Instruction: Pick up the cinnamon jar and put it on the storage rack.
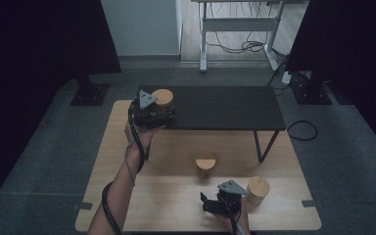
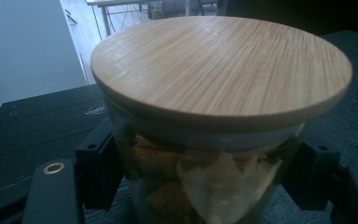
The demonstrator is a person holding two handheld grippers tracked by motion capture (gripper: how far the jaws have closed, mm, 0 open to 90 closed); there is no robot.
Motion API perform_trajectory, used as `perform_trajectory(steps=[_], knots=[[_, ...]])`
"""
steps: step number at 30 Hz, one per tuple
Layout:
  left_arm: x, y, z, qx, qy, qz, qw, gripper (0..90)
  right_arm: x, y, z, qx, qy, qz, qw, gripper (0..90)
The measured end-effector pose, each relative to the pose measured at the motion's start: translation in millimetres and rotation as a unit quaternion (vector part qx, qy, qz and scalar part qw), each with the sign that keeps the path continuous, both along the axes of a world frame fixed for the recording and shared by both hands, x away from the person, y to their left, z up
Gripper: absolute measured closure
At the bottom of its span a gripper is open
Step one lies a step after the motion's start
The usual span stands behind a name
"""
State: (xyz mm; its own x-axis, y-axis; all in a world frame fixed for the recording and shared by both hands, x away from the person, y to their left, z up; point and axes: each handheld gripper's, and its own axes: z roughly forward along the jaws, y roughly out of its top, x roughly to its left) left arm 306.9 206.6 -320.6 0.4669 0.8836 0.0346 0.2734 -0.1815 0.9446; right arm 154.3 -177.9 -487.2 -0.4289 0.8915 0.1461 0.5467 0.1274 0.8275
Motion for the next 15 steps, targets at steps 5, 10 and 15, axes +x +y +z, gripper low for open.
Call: perform_trajectory(steps=[5, 10, 15], knots=[[-0.3, -0.5, 0.0, 0.000, 0.000, 0.001, 1.0000, 25.1, -0.3, 0.7, 0.0, -0.001, 0.000, 0.001, 1.0000, 4.3], [-0.3, -0.3, -0.3, 0.000, 0.000, 0.001, 1.0000, 25.1, 0.0, 1.2, -0.4, -0.002, 0.000, 0.001, 1.0000, 4.3], [-0.4, -0.5, -0.5, 0.000, -0.001, 0.001, 1.0000, 25.1, 0.1, 1.5, -0.6, -0.002, 0.000, 0.002, 1.0000, 4.3]])
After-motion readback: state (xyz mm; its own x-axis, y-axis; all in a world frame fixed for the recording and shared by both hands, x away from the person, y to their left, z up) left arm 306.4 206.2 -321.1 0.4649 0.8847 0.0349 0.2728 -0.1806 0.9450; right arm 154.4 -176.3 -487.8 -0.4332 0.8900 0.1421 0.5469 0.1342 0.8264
